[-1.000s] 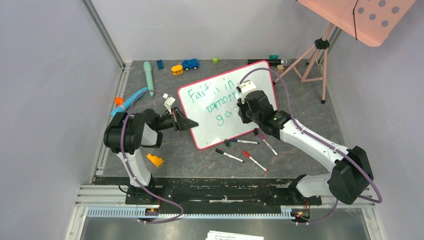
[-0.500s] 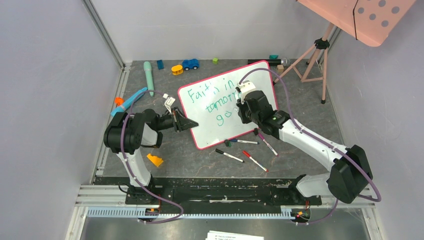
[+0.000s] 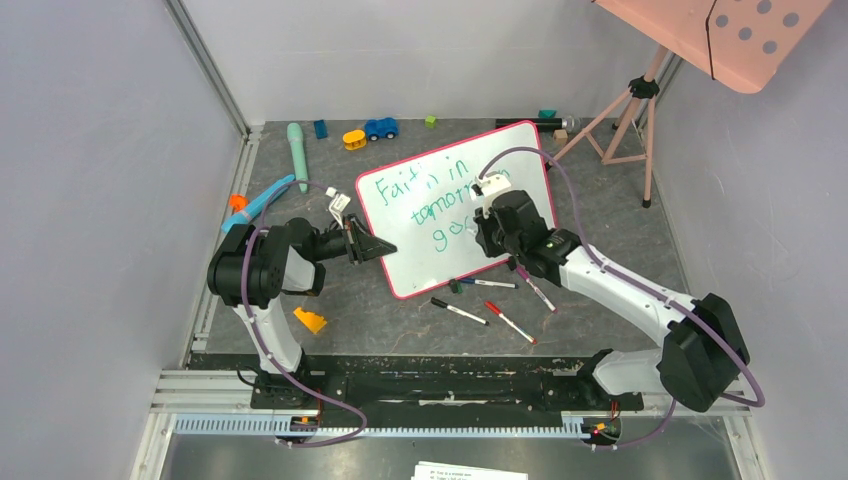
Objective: Write a sentence on the whiteboard
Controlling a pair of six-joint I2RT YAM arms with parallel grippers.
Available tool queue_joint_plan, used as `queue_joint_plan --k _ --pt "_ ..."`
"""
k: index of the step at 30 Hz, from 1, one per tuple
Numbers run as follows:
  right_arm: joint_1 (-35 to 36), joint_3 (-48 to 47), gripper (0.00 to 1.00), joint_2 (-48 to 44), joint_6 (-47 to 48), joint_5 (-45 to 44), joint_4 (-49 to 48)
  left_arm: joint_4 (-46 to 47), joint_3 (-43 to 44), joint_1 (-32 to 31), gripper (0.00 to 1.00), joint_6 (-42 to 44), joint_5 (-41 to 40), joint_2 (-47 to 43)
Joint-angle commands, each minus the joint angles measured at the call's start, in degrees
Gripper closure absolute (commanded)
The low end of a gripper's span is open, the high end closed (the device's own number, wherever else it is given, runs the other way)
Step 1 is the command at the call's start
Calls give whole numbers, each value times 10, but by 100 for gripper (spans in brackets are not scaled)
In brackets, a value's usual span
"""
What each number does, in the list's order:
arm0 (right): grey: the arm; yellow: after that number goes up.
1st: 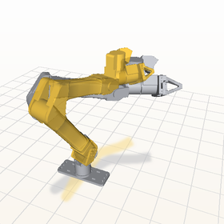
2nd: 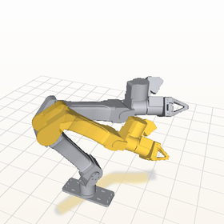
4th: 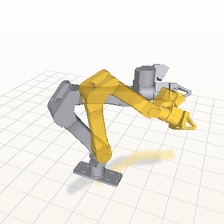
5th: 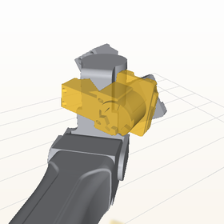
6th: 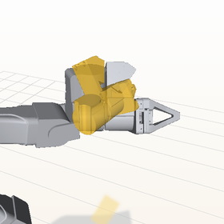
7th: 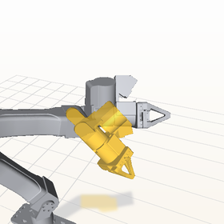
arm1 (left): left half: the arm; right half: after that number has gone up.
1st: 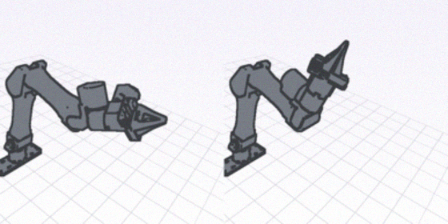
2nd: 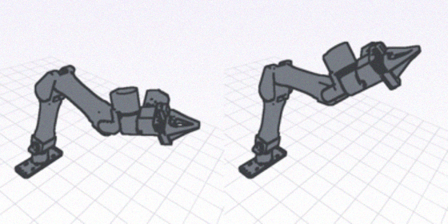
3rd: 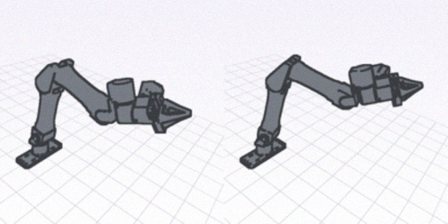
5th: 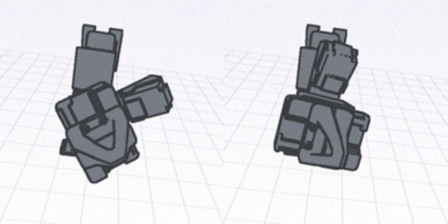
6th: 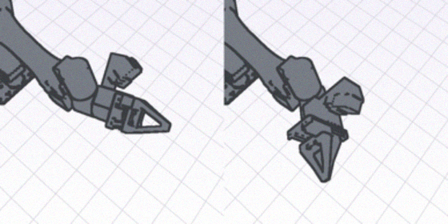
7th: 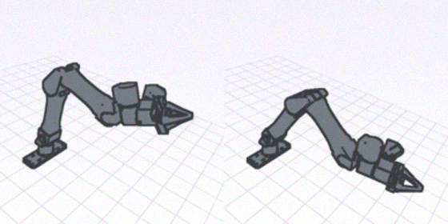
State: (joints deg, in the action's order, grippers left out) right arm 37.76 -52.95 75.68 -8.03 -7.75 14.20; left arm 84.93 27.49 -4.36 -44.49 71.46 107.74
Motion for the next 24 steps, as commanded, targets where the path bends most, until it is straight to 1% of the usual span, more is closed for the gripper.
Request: queue_joint_plan --k 1,11,24 --pt "-2 19 100 -8 -6 -11 -4 43 4 -8 98 39 33 -12" --pt "-2 -16 100 6 2 -74 27 43 3 -8 98 39 33 -12" --pt "-5 -60 100 27 17 -78 19 43 4 -8 98 39 34 -12"
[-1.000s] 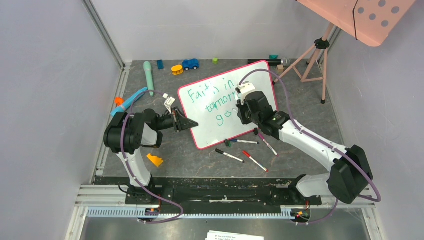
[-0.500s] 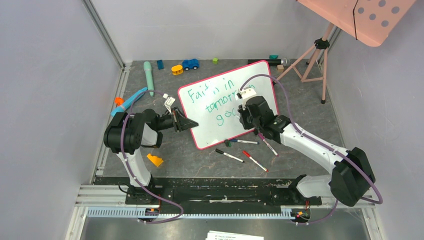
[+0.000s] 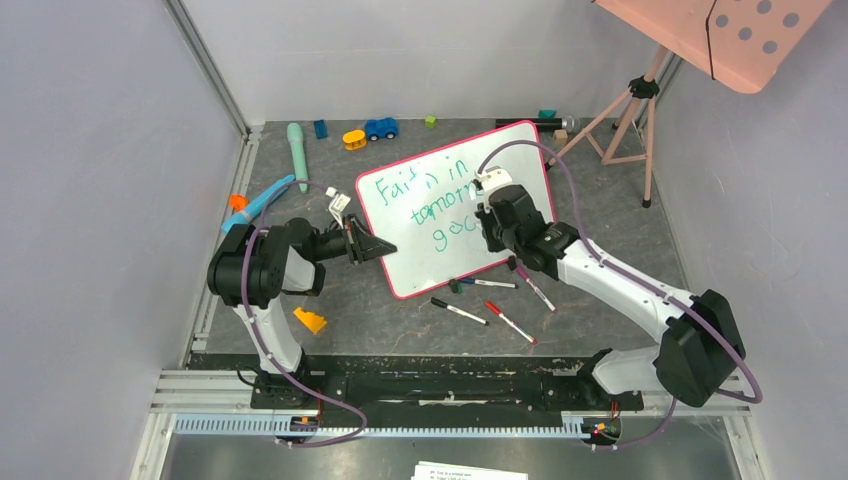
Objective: Write a sentence on the whiteboard
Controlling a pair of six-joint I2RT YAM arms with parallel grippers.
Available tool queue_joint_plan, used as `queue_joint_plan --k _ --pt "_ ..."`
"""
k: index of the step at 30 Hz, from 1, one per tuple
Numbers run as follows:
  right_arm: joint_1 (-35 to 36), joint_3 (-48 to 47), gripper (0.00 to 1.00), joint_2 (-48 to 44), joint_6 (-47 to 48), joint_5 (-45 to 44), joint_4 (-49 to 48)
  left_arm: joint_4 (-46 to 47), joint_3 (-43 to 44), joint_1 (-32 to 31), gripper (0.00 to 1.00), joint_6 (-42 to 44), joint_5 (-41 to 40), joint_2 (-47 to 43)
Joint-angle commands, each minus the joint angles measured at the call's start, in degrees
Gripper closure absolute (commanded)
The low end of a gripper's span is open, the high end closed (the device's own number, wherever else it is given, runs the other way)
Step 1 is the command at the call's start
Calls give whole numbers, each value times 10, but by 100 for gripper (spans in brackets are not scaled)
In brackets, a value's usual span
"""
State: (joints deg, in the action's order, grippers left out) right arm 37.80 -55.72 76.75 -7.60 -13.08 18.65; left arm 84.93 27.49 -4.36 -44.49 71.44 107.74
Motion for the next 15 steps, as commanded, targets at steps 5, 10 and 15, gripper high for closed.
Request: queue_joint_plan --k 5,10,15 --pt "-6 -36 100 19 12 -9 -37 43 3 -8 98 39 34 -12" --pt "-5 -33 100 18 9 11 -48 43 3 -8 98 39 34 -12" --pt "-6 -25 100 12 6 21 -60 43 3 -8 98 39 34 -13"
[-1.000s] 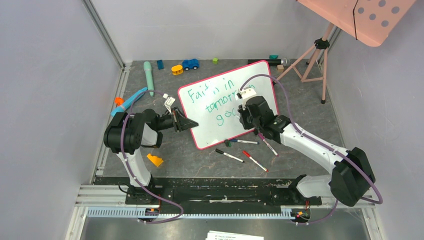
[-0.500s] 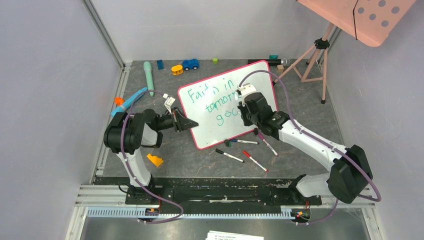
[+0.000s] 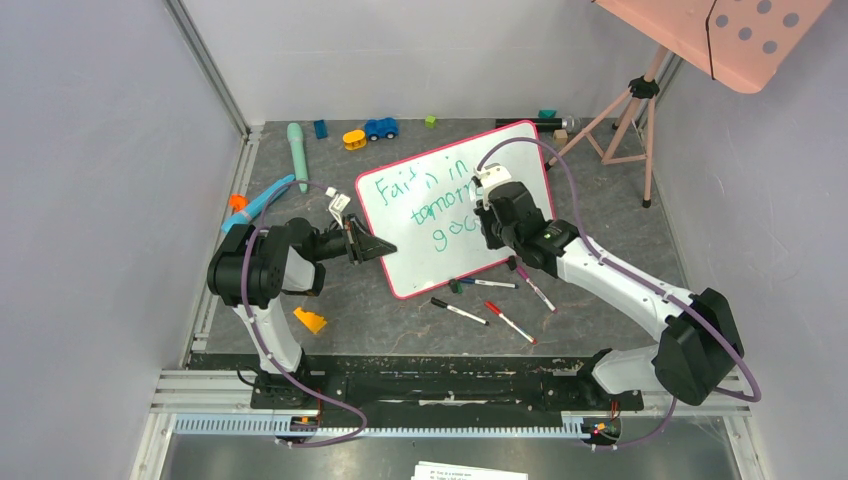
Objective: Write a sentence on the whiteboard
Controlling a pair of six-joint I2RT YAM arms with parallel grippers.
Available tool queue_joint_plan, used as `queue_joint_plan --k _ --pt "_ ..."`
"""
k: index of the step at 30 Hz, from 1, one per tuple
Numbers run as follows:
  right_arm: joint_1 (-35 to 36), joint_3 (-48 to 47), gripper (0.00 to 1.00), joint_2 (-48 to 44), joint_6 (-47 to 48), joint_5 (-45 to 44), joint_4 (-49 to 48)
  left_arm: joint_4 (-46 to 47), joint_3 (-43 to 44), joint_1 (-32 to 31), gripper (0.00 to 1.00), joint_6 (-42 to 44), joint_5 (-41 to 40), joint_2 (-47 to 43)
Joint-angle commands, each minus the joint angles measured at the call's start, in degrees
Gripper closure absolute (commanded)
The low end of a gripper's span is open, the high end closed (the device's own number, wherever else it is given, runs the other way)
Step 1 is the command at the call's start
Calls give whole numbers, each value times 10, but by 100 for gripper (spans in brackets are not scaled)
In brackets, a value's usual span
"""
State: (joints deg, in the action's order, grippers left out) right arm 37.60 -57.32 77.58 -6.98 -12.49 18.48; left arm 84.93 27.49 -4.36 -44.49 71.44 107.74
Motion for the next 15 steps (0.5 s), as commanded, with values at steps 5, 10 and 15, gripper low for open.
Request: queue_joint_plan --k 5,10,15 --pt "-3 -5 100 -1 -2 17 -63 43 3 -8 98 40 34 -13" --pt "-3 -3 100 -2 -4 16 -62 43 3 -9 98 40 34 -13" --pt "-3 -2 100 -2 -6 32 -62 43 2 -9 98 39 34 -13"
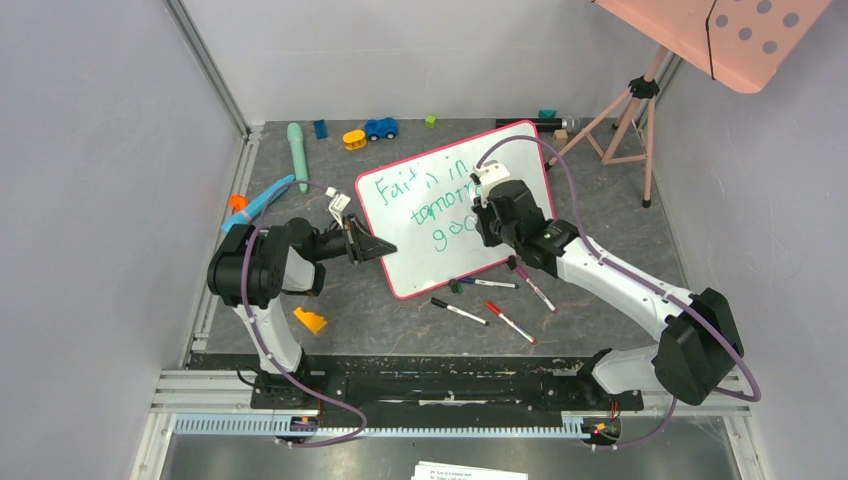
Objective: Write a sentence on the whiteboard
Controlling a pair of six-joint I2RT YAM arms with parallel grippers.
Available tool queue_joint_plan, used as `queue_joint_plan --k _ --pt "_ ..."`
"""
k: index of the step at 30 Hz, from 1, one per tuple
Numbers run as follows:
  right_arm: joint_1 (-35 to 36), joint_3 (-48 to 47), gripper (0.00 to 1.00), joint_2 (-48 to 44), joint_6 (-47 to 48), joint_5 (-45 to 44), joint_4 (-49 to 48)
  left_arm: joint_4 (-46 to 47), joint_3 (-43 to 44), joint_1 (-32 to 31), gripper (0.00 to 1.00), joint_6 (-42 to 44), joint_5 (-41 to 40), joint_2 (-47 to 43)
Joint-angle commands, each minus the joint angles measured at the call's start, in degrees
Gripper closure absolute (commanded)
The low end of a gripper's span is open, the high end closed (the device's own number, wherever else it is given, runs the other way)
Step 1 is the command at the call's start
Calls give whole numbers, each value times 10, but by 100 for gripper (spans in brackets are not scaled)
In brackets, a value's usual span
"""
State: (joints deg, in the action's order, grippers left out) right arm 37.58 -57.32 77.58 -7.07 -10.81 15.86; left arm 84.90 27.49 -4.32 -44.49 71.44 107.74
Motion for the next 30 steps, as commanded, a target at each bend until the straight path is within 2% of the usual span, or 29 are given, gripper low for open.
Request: queue_joint_plan --k 1,10,30 --pt "-3 -1 100 -2 -6 17 -35 43 3 -9 98 39 34 -13" --pt "-4 -1 100 -38 2 6 -27 43 4 -9 98 38 34 -12" --pt "-28 32 100 -55 5 -8 -16 43 3 -10 98 39 35 -12"
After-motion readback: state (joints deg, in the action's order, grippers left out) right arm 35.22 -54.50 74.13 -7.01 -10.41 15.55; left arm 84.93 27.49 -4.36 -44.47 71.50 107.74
